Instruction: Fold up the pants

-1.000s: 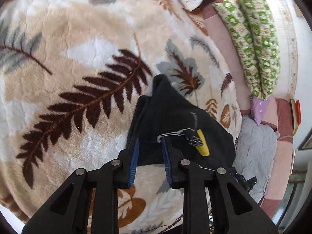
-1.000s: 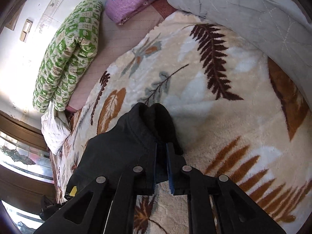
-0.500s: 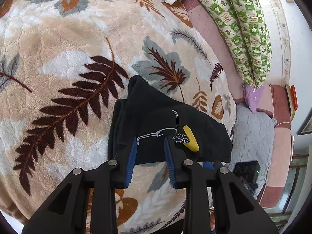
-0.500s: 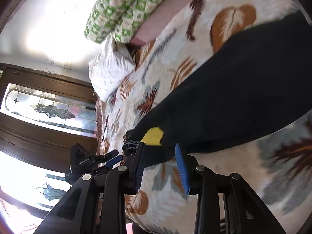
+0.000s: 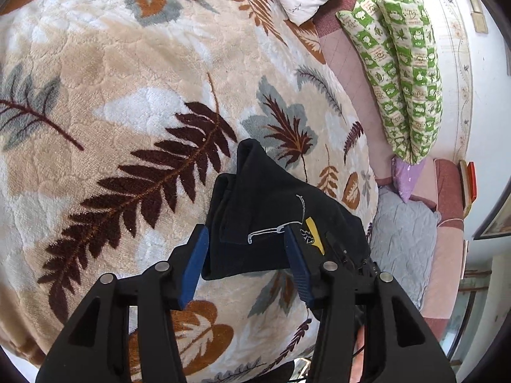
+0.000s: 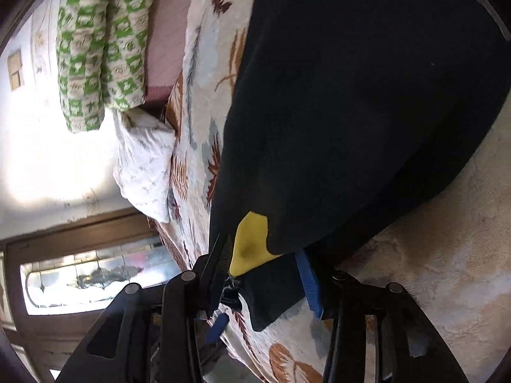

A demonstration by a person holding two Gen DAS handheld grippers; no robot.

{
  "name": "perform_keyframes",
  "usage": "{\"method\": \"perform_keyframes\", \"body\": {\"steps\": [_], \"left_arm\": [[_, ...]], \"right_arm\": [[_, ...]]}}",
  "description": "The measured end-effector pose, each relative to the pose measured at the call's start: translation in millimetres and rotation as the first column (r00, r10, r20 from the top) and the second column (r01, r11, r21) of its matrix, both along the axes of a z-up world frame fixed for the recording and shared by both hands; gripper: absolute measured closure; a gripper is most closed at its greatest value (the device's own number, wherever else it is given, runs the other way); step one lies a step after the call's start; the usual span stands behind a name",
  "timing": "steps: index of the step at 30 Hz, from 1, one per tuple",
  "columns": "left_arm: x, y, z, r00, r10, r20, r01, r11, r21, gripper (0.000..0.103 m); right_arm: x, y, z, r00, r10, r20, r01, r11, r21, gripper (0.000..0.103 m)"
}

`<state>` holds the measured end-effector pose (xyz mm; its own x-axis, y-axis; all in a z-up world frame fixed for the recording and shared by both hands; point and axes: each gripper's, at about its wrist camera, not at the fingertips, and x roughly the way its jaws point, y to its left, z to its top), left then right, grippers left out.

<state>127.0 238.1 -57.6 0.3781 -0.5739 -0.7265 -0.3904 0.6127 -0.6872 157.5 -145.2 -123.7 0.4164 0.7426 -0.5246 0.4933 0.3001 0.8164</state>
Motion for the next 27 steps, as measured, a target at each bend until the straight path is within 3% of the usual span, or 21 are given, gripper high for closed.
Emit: {"method": "perform_keyframes", "body": {"steps": [1,3,4,8,13,15,21,23,24,25,27], "left_arm": [[-0.6,-1.4,-0.8,1.0,0.005,0.001,-0.005,1.0,-0.01,0.055],[-2.6,-4.5,-3.8,1.0,0.025,-0.005,-0.025,0.999,-0.034,0.055],[-3.8,-7.1,-5.3,1.0,0.031,-0.006,-0.031,0.999,-0.042,0.055],[-7.3,-25.9,-11.1,0.999,0.038,0.004,-0.037,0.996,-0.08,0.055],[-10.1,-39.5,-27.3,0.998,0.064,-0.02,-0.066,0.994,-0.092,0.055],[-11.5,-41.3,-36.5,0.995,0.094,-0.039,-0.098,0.986,-0.137,0.055],[2.5,-37.1,-45.5,0.979,0.196,-0.06,-0.204,0.964,-0.172,0.055],[5.2,-35.9,-47.5,0.974,0.219,-0.067,-0.227,0.958,-0.173,0.06],[6.1,-34.2,-45.7,0.973,0.223,-0.06,-0.23,0.958,-0.168,0.08],[6.0,-33.3,-42.3,0.975,0.219,-0.045,-0.224,0.96,-0.169,0.093],[2.5,-30.9,-30.8,0.977,0.212,-0.013,-0.213,0.971,-0.105,0.093]], "right_arm": [[-1.1,-1.8,-3.0,1.0,-0.024,-0.002,0.024,1.0,0.009,0.062],[4.1,1.3,-1.1,0.999,-0.01,0.032,0.01,1.0,-0.009,0.088],[3.9,0.6,2.1,0.998,-0.002,0.057,0.002,1.0,-0.01,0.096],[3.0,-5.5,14.7,0.994,-0.008,0.113,0.003,0.999,0.044,0.096],[7.8,-13.6,18.2,0.993,-0.018,0.117,0.007,0.996,0.094,0.096],[9.8,-12.0,18.1,0.993,-0.016,0.115,0.003,0.993,0.117,0.096],[8.0,-13.3,19.9,0.992,-0.001,0.13,-0.019,0.989,0.148,0.094],[6.8,-16.6,21.7,0.99,0.004,0.14,-0.026,0.988,0.153,0.094],[6.0,-18.2,22.4,0.989,0.008,0.145,-0.03,0.988,0.154,0.094],[5.7,-20.3,23.9,0.989,0.008,0.15,-0.031,0.988,0.151,0.094],[4.3,-24.1,26.2,0.987,0.018,0.162,-0.043,0.988,0.149,0.094]]}}
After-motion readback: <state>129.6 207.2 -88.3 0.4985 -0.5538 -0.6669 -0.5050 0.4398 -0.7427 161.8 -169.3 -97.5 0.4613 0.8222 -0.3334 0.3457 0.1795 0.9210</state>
